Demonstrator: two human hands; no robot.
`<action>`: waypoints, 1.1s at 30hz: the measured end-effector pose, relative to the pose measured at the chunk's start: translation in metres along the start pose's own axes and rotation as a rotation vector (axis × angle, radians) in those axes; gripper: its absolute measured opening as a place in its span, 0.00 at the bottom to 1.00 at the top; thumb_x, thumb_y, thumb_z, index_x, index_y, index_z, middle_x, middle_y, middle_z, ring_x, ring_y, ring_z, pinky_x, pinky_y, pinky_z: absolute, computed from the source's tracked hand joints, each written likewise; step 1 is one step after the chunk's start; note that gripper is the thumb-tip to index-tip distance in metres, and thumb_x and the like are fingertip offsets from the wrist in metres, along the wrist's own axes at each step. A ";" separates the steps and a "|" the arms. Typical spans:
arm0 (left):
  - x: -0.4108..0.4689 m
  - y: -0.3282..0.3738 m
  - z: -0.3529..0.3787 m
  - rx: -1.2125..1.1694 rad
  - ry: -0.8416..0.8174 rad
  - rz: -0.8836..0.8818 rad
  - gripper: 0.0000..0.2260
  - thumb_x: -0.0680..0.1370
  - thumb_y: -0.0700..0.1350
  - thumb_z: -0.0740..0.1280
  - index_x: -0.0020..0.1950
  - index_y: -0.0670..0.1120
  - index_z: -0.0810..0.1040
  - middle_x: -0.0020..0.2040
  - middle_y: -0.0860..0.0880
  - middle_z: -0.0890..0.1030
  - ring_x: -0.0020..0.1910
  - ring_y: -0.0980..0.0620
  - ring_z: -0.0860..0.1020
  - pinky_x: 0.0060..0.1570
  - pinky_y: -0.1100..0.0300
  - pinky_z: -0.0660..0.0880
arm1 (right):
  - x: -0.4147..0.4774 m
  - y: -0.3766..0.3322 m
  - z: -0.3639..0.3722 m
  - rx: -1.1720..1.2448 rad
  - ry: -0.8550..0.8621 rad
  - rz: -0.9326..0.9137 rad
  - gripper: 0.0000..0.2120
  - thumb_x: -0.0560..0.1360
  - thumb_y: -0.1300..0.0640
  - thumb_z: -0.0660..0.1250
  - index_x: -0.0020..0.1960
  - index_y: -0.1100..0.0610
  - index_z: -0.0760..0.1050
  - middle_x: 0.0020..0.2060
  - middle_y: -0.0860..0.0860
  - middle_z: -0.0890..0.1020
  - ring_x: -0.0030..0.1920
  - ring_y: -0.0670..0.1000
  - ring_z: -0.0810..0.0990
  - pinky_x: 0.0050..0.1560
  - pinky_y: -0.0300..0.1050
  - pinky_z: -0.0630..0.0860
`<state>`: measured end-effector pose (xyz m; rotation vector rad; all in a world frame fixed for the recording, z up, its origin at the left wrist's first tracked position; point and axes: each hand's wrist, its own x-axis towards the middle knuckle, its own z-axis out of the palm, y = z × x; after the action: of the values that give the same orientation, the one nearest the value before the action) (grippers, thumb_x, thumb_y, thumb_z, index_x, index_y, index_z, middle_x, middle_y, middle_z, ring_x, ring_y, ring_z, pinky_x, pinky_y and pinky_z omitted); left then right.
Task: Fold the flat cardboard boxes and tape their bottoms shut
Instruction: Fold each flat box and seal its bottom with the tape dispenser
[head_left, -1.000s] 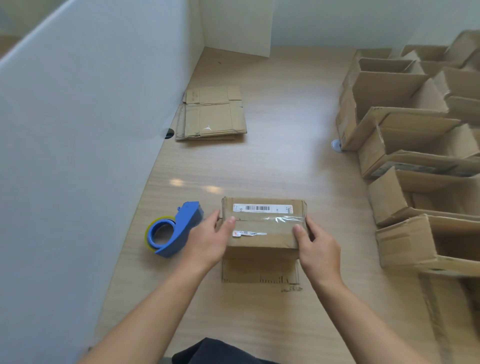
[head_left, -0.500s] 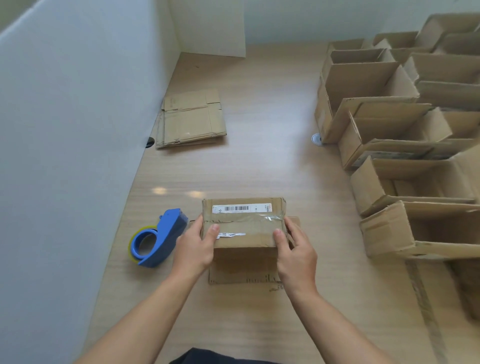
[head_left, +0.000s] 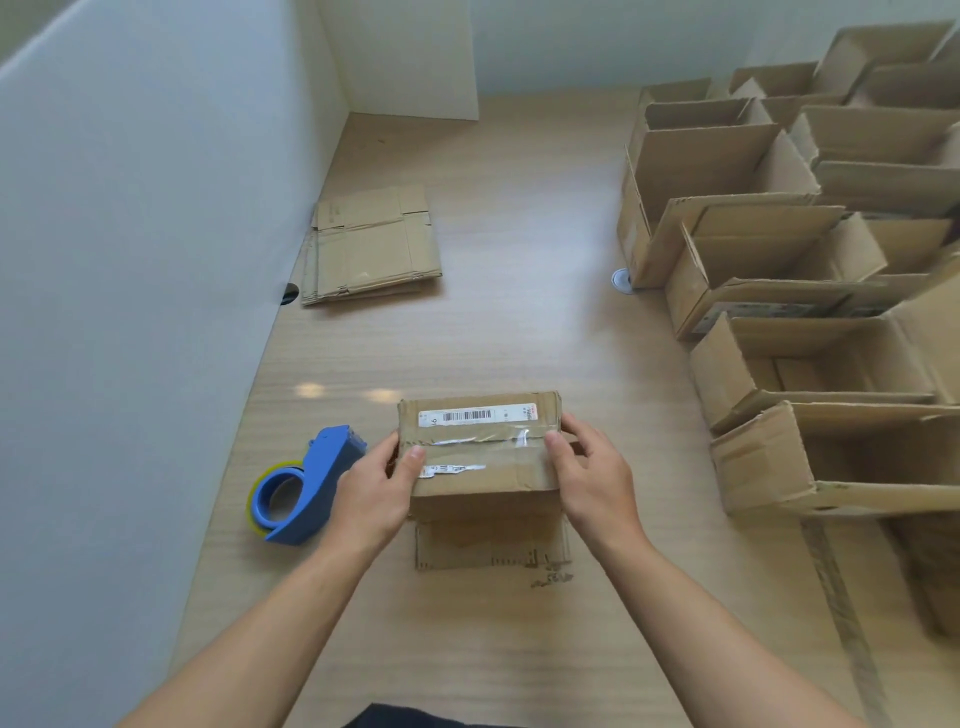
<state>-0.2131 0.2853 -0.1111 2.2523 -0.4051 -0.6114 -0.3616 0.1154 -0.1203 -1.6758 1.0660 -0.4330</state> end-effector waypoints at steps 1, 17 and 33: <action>0.000 0.001 0.001 -0.006 0.000 0.002 0.09 0.81 0.54 0.62 0.57 0.56 0.80 0.47 0.58 0.83 0.51 0.56 0.79 0.47 0.58 0.73 | 0.002 -0.001 -0.003 -0.022 0.018 -0.013 0.14 0.79 0.54 0.67 0.64 0.53 0.77 0.54 0.47 0.81 0.51 0.46 0.79 0.60 0.48 0.75; 0.021 -0.004 0.017 0.083 0.003 0.049 0.34 0.73 0.70 0.56 0.73 0.52 0.69 0.65 0.51 0.77 0.65 0.50 0.74 0.64 0.45 0.72 | 0.038 -0.015 -0.006 -0.169 -0.116 -0.023 0.06 0.76 0.56 0.68 0.42 0.49 0.73 0.43 0.49 0.77 0.41 0.47 0.75 0.41 0.43 0.68; 0.019 0.010 0.012 0.051 0.016 0.034 0.18 0.79 0.54 0.66 0.68 0.52 0.74 0.59 0.52 0.79 0.59 0.51 0.76 0.57 0.55 0.72 | 0.029 0.003 -0.008 -0.120 -0.182 0.033 0.29 0.75 0.46 0.71 0.74 0.47 0.67 0.62 0.47 0.75 0.59 0.49 0.77 0.62 0.47 0.74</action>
<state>-0.2046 0.2624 -0.1168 2.2921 -0.4552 -0.5711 -0.3537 0.0872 -0.1260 -1.7640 0.9991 -0.1935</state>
